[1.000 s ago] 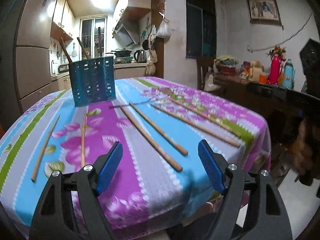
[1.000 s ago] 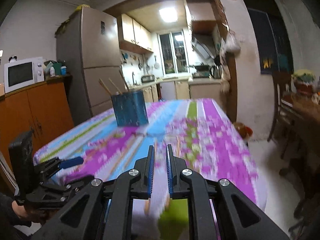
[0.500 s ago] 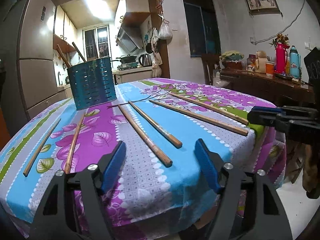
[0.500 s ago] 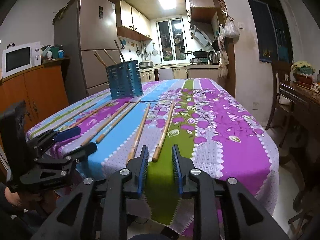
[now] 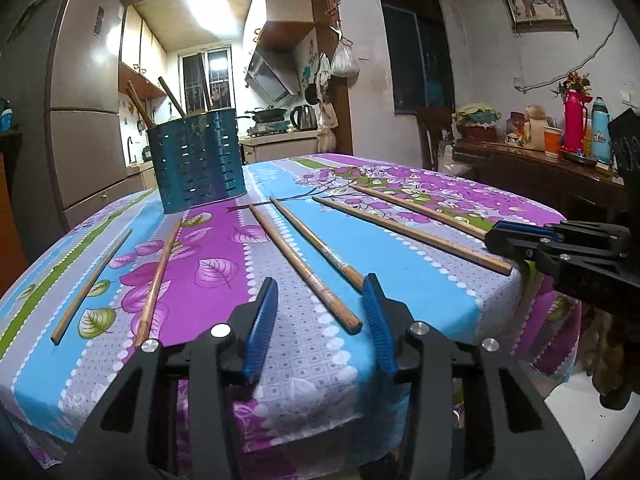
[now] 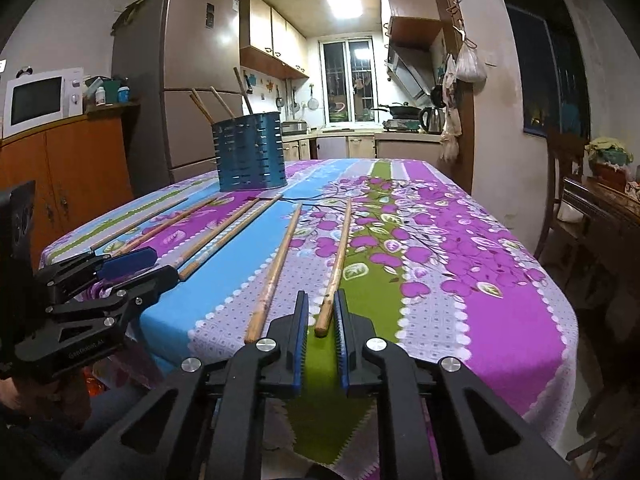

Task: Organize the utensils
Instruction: 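Bring both open tools back to the chopsticks on the cloth, then close the left tool on a chopstick while the right tool grasps another chopstick, then lift both chopsticks upright and carry them over the blue holder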

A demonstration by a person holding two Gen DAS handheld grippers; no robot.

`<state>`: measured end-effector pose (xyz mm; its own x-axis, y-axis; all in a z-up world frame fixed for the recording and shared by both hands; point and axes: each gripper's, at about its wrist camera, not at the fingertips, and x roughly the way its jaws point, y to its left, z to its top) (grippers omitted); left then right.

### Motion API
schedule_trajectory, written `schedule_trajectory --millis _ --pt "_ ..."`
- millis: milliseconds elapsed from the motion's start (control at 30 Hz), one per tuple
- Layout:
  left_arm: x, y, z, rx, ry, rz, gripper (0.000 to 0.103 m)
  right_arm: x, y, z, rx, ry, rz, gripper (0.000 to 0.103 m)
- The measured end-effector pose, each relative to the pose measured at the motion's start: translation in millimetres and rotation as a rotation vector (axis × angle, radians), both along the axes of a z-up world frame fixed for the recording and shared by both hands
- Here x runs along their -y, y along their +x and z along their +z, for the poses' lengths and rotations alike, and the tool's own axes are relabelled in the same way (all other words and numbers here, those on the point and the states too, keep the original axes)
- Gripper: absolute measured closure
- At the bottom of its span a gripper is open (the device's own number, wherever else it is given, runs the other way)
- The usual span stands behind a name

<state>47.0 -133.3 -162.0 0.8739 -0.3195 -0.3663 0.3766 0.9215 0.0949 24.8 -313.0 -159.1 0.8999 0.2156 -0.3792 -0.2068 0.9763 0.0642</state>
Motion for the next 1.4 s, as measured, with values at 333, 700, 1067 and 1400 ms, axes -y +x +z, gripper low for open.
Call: schedule_trajectory --millis 333,700,1067,1400 --pt "7 -6 -3 0.014 -0.005 -0.021 0.086 1 0 -3 0.013 0.003 -0.009 0.091" --pt "2 -7 -2 0.015 -0.011 0.005 0.092 0 -3 -5 0.037 0.007 -0.031 0.095" --pt "-14 -12 35 0.094 -0.041 0.022 0.097 6 -18 40 0.128 -0.017 -0.038 0.096" --pt "-25 2 107 0.225 -0.084 -0.003 0.098 9 -15 122 0.277 -0.077 0.014 0.096"
